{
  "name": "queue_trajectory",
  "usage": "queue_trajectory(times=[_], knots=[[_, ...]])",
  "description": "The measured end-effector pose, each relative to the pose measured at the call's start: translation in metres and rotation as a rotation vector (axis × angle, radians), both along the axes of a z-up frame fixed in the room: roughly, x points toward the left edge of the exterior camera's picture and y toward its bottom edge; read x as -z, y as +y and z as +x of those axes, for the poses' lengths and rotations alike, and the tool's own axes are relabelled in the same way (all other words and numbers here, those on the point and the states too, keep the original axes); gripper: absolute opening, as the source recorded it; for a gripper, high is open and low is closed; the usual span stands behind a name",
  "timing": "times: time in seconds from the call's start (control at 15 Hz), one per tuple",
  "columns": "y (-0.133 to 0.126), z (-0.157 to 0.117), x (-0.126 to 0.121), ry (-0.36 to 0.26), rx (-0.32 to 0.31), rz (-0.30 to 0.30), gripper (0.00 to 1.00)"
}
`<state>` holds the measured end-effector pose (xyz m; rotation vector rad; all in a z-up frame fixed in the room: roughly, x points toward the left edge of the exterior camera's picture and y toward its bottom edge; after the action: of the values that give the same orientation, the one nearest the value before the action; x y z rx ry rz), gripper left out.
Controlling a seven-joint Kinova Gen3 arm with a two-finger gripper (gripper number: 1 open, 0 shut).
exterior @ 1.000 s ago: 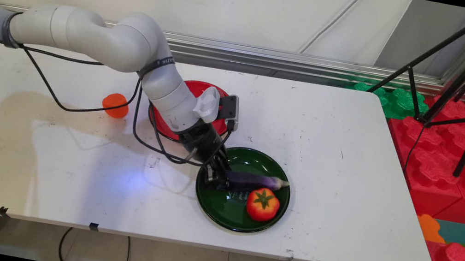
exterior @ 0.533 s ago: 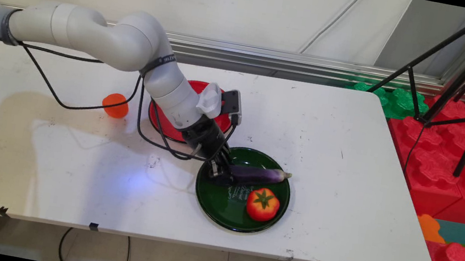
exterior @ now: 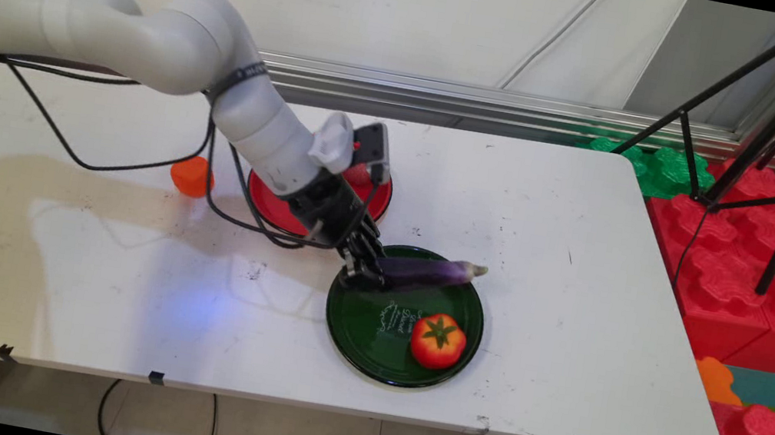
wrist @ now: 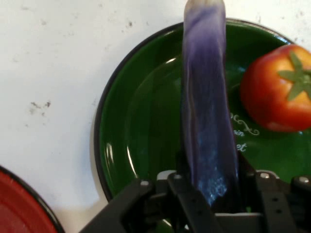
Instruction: Place the picked object on the table
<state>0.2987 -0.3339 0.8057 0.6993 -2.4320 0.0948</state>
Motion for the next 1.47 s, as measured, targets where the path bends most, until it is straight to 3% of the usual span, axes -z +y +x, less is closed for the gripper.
queue_trajectory(times=[0.47,0.87,1.27,1.47], knots=[[0.025,0.027,-0.035,0.008,0.032,-0.038,0.00],[0.058,0.067,-0.065,-0.014,0.077,-0.061,0.00],[0.081,0.109,-0.083,-0.054,0.102,-0.065,0.00],[0.091,0.136,-0.087,-0.103,0.145,-0.069,0.00]])
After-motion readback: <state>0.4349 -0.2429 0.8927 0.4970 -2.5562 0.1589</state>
